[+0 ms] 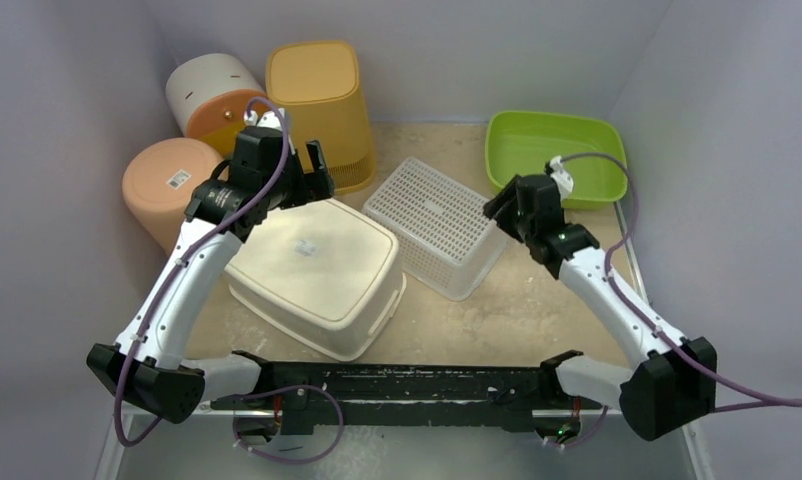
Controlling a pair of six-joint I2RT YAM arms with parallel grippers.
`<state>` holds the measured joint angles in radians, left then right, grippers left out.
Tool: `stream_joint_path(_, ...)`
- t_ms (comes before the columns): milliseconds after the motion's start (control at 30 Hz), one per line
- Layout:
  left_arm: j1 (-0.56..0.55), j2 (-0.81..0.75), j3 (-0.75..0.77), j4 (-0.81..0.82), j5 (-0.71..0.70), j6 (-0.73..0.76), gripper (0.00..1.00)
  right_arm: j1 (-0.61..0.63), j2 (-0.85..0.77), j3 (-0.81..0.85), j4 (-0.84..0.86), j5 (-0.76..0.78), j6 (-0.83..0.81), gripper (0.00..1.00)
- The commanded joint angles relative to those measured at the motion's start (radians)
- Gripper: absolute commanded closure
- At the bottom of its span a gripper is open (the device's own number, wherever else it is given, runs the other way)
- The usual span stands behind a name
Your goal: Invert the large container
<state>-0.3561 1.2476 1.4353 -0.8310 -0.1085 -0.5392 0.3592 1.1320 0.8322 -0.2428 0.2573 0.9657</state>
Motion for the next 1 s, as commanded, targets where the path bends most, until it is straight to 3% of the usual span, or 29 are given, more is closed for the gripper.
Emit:
stream_joint_path(0,-0.005,-0.024,0.046,0.04,-0.016,0.004,0.08,0.0,0.15,0.302,-0.095,0.105,-0.307,0.36)
stream_joint_path(133,-0.005,-0.017,0.054,0.05,-0.023,0.009,0.08,-0.028,0.375,0.569,-0.113,0.127,-0.467,0.15)
stream_joint_path(367,-0.006,-0.004,0.07,0.07,-0.04,-0.002,0.08,-0.094,0.718,0.95,-0.144,0.075,-0.623,0.09)
stream_joint_path(467,-0.006,0.002,0.066,0.07,-0.052,-0.009,0.08,-0.122,0.829,1.064,-0.182,0.068,-0.657,0.01)
stream_joint_path(700,-0.006,0.019,0.064,0.058,-0.077,-0.015,0.08,-0.155,0.998,1.197,-0.21,0.076,-0.721,0.01)
stream_joint_path(967,-0.006,0.05,0.07,0.052,-0.077,-0.02,0.08,-0.172,1.099,1.204,-0.209,0.024,-0.749,0.09)
